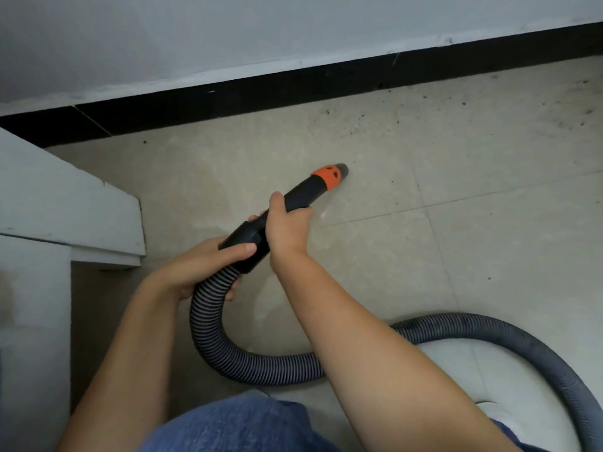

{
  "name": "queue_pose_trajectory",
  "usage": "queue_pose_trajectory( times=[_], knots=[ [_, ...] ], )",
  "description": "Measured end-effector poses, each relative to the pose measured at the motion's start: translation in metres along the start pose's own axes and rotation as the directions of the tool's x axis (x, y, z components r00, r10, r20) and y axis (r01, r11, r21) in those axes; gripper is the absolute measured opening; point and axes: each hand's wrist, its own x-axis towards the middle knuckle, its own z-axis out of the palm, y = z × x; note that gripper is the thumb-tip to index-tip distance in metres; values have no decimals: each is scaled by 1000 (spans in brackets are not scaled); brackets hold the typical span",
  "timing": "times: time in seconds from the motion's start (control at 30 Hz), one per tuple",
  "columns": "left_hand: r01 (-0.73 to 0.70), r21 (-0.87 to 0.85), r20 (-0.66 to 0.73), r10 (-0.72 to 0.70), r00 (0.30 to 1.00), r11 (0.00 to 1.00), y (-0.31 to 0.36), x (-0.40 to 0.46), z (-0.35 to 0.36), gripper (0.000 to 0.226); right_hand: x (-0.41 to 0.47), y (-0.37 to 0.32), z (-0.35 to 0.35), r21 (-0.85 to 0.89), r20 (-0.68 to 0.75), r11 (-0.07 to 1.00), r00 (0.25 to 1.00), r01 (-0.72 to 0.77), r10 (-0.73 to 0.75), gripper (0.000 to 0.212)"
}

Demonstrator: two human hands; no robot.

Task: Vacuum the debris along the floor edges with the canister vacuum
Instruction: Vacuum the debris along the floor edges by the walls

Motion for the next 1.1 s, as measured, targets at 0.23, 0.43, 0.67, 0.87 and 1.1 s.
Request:
queue_pose_trajectory(
  times=[0.23, 0.43, 0.67, 0.87, 1.1],
  knots=[
    [-11, 29, -6, 11, 1000, 1000, 12, 2, 12, 91, 3, -15, -14, 84, 64, 996, 998, -26, 21, 33],
    [-11, 19, -39, 12, 999, 1000, 23, 8, 21, 94, 12, -22, -16, 114, 31, 993, 999, -16, 13, 35],
    [-32, -71, -135, 22, 991, 997, 25, 22, 51, 37, 30, -30, -28, 33, 66, 999, 997, 40, -42, 31],
    [-45, -133, -238, 12, 971, 990, 16, 20, 51, 34, 33, -32, -13, -54, 177, 997, 984, 46, -36, 27],
    [-51, -128, -197, 25, 980, 991, 28, 34, 63, 28, 49, -32, -27, -25, 55, 996, 995, 90, -88, 28]
  ],
)
